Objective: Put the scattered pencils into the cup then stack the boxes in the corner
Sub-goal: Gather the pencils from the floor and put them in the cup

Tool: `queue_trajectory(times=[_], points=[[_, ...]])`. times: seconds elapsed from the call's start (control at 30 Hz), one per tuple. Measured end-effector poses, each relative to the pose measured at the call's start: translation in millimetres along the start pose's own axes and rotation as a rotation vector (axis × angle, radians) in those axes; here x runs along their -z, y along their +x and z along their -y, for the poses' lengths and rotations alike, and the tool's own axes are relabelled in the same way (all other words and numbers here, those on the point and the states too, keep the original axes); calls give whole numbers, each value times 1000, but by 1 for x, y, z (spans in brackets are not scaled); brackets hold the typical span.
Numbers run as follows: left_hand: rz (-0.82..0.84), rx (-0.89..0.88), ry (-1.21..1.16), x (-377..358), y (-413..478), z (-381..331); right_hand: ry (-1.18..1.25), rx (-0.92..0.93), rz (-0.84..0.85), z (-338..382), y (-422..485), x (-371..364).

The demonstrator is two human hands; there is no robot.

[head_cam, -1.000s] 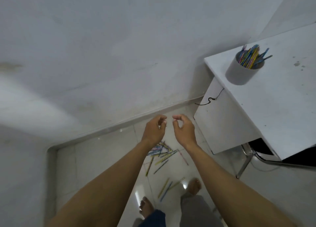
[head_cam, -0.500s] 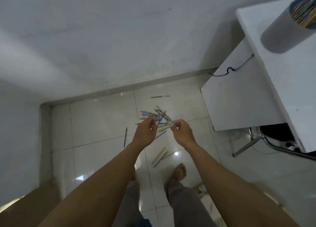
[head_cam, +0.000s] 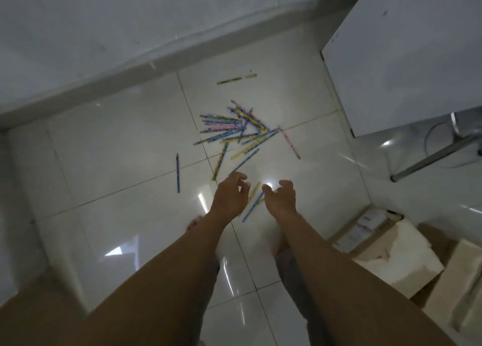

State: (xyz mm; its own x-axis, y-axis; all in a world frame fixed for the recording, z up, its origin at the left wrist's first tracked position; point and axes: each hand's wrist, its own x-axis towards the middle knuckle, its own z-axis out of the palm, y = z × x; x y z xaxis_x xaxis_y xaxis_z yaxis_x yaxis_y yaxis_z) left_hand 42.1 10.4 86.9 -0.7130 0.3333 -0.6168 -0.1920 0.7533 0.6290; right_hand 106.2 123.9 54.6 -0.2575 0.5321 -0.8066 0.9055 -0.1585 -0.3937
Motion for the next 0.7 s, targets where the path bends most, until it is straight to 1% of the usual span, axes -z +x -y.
queue_trajectory(times=[0.07, 0.2, 0.33, 0.4, 0.47, 0.53, 0.63, 0.7], points=[[9, 28, 8, -29, 20, 39, -20, -63, -35, -34, 33, -23], [24, 54, 38, -82, 64, 118, -57, -134, -82, -102, 98, -71], [22, 47, 48, -121, 102, 178, -43, -196, -127, -144, 149, -109], [33, 28, 43, -146, 123, 207, -28, -212, -175, -163, 177, -131], [45, 0, 50, -169, 139, 226, -30, -159, -238, -176, 198, -147], [37, -44, 72, -187, 154, 239, -43, -56, -303, -186, 215, -162], [-27, -145, 123, -206, 175, 248, -25, 126, -393, -190, 235, -179], [-89, -202, 115, -209, 183, 250, -25, 247, -395, -186, 242, -186]])
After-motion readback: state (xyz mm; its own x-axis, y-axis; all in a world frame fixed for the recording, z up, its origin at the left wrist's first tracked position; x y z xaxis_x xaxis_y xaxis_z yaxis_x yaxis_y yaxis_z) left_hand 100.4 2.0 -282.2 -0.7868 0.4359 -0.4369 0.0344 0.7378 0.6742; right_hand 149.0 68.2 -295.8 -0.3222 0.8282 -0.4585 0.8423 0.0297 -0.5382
